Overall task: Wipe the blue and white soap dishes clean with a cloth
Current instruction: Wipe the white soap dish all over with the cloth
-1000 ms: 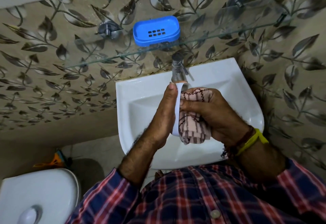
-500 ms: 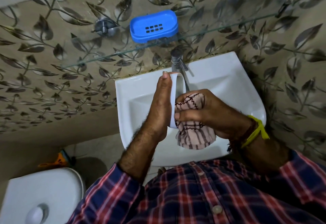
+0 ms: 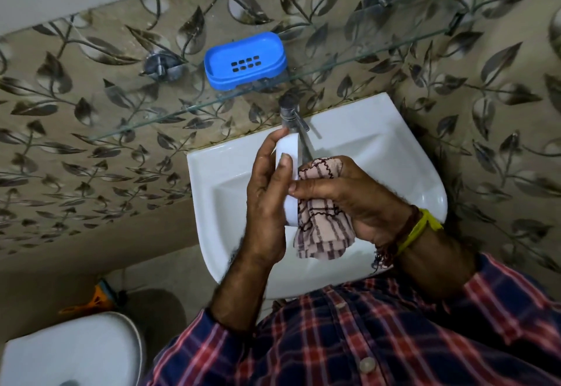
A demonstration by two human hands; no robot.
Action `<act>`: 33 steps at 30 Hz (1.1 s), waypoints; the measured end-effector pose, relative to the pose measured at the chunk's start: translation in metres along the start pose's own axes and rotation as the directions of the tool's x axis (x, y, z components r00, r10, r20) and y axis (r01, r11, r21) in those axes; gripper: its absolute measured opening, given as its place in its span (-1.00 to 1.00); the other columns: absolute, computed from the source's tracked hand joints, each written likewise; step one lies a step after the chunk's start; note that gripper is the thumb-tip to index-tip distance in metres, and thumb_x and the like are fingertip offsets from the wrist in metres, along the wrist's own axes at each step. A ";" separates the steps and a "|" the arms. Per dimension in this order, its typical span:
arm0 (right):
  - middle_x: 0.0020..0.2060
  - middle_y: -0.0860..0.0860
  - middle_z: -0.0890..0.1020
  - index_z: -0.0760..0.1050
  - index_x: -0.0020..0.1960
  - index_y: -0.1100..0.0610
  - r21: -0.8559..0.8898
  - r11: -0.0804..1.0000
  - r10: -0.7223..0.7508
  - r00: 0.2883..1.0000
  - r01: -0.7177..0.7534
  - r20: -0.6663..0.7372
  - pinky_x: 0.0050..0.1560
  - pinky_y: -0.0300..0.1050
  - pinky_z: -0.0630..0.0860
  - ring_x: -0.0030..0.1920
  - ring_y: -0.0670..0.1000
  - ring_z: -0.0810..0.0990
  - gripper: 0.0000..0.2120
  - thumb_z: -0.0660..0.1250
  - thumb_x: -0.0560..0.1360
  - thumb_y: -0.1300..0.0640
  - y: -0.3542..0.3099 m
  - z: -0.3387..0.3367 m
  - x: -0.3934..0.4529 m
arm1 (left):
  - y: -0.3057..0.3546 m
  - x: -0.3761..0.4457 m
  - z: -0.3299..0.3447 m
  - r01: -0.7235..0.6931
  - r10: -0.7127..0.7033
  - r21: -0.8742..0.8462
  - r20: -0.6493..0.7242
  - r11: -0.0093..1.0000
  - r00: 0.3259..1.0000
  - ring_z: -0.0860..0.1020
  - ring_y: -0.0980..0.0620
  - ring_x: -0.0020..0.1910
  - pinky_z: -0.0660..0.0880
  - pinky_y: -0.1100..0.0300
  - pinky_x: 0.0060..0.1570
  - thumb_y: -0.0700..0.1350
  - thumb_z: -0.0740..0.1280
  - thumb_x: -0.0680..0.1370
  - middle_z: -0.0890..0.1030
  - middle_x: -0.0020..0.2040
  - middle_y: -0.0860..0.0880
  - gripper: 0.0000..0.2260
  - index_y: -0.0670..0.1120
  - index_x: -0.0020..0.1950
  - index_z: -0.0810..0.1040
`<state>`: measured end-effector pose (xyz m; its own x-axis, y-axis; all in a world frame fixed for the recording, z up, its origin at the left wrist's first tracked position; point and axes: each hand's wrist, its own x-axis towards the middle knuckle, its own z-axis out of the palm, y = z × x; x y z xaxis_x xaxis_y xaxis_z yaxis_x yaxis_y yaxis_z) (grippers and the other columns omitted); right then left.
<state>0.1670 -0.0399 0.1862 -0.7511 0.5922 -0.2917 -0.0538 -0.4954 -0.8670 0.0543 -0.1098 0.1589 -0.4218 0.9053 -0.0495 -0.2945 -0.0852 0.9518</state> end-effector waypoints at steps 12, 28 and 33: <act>-0.31 0.10 0.60 0.56 -0.12 0.30 0.006 0.999 -0.034 0.996 0.033 0.084 -0.18 -0.10 0.62 -0.29 0.01 0.61 -0.85 0.44 0.46 0.21 0.005 -0.004 0.002 | 0.004 0.012 -0.001 0.153 -0.156 -0.070 -0.041 0.986 0.987 0.62 -0.19 0.19 0.56 -0.05 0.18 -0.09 0.27 0.66 0.59 0.35 -0.25 -0.68 0.00 0.42 0.52; 0.04 0.30 0.49 0.39 0.20 0.55 0.170 0.984 0.068 0.997 -0.060 -0.040 0.27 0.40 0.40 0.06 0.29 0.49 -0.55 0.42 0.43 0.31 -0.003 0.010 0.006 | -0.014 -0.004 -0.008 -0.264 0.277 0.349 0.012 0.899 0.961 0.43 0.03 0.48 0.38 0.13 0.42 0.34 0.01 0.65 0.49 0.45 -0.04 -0.31 -0.23 0.37 0.47; -0.25 0.18 0.63 0.69 -0.19 0.12 0.064 0.997 -0.041 0.999 0.041 -0.001 -0.05 0.07 0.56 -0.16 0.18 0.56 -0.83 0.39 0.52 0.29 0.003 0.009 0.002 | -0.016 -0.001 -0.005 -0.228 0.251 0.255 -0.061 0.940 0.966 0.65 -0.29 0.11 0.56 -0.27 0.16 0.40 0.11 0.60 0.67 0.10 -0.28 -0.30 -0.23 0.18 0.57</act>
<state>0.1596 -0.0455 0.1866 -0.7477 0.6125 -0.2565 -0.1261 -0.5102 -0.8508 0.0551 -0.1109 0.1420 -0.5339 0.8278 0.1723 0.0379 -0.1802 0.9829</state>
